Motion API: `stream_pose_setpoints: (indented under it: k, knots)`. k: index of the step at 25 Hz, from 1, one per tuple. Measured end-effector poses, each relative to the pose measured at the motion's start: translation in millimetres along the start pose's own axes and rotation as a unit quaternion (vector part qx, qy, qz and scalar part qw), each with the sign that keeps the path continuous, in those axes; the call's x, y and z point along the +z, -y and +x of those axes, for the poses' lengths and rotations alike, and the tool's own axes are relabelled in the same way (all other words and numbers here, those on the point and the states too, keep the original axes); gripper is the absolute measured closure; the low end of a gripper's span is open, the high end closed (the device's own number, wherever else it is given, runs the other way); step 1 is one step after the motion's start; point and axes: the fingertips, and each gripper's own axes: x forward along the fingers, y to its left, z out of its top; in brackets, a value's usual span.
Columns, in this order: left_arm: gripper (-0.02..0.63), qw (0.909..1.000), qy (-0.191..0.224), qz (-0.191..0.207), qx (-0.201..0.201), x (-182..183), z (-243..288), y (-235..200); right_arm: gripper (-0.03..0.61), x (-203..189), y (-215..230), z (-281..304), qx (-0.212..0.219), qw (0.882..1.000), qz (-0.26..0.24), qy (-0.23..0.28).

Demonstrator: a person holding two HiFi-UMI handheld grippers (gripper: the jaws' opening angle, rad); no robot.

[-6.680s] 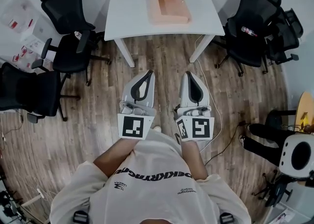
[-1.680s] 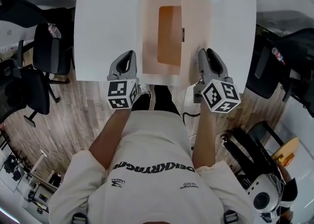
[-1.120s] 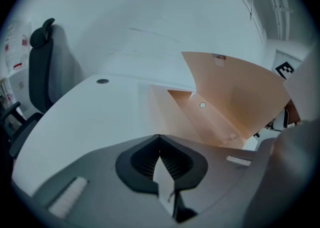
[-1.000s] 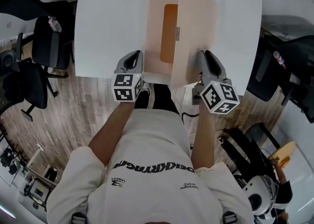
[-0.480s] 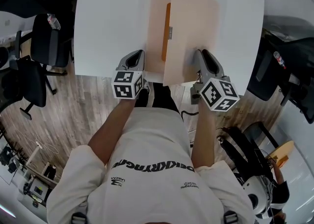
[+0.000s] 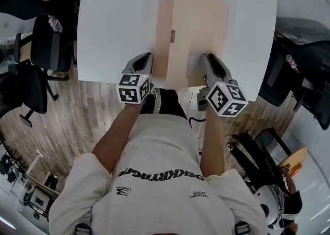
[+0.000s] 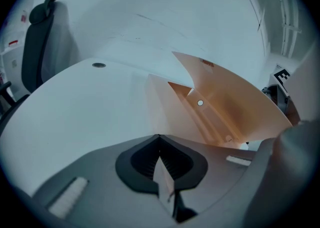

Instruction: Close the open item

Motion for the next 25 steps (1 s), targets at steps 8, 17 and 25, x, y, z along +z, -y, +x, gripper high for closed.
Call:
stream_pose_setpoints:
  k: [8,17,25]
  knots:
    - [0.614,1.0000,0.001,-0.005,-0.006,2.2,0.8,-1.0,0.459,-6.2,-7.2,9.4,0.002,1.000,-0.006,-0.023]
    - [0.614,0.9999,0.003,-0.004,-0.012,3.2,1.9,-0.8,0.454,-15.6,-12.7,17.4,0.005,0.999,-0.010,-0.043]
    - [0.614,0.9998,0.002,-0.003,-0.018,3.0,2.4,-1.2,0.451,-22.6,-16.6,22.6,0.009,0.998,-0.009,-0.055]
